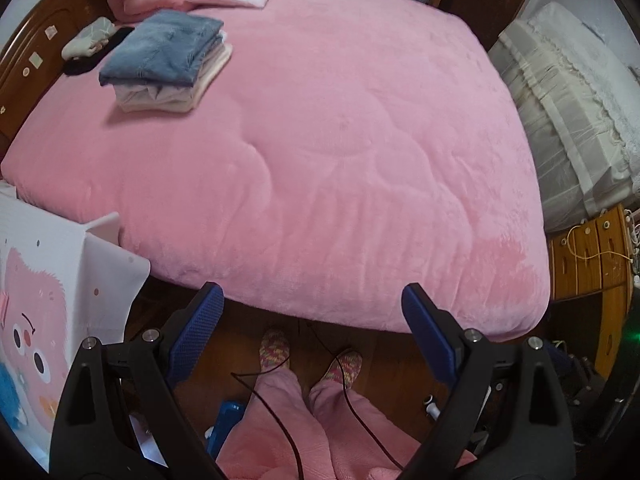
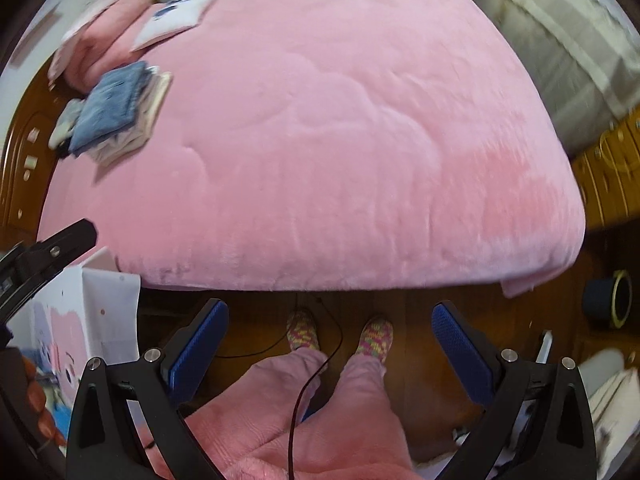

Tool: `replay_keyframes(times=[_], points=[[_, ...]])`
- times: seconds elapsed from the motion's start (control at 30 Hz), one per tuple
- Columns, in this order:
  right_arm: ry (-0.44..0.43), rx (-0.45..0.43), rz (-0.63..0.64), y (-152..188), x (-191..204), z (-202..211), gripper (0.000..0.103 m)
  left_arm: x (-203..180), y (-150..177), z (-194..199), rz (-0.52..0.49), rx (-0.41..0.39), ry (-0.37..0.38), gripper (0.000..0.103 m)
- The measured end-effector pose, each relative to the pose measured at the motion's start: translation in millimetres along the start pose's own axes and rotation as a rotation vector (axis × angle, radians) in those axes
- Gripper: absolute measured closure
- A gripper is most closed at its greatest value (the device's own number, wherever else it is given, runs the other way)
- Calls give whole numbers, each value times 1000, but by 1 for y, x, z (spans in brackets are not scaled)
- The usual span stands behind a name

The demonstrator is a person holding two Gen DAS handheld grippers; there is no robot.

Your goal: Fold large clothes

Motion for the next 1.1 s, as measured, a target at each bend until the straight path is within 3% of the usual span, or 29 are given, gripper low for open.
replay_keyframes(times=[0.3, 0.53, 1.1], points=[[82, -193, 74, -10, 43, 85, 0, -12, 16, 31, -43, -133, -29, 13], [103, -267, 114, 3, 65, 120, 0, -26, 34, 33, -91, -138, -38, 13], [122, -322, 39, 18, 10, 149, 0, -50, 40, 65, -172, -257, -52, 13]])
Point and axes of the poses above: each gripper's, at about its wrist camera, not at the fingertips, and z roughly against the way its jaws point, x to its left, y to its underside, the point moved 6 cm from there along -z, roughly the way its jaws point, and after that the axes turned 8 degrees about z, right-handed, at the moved point
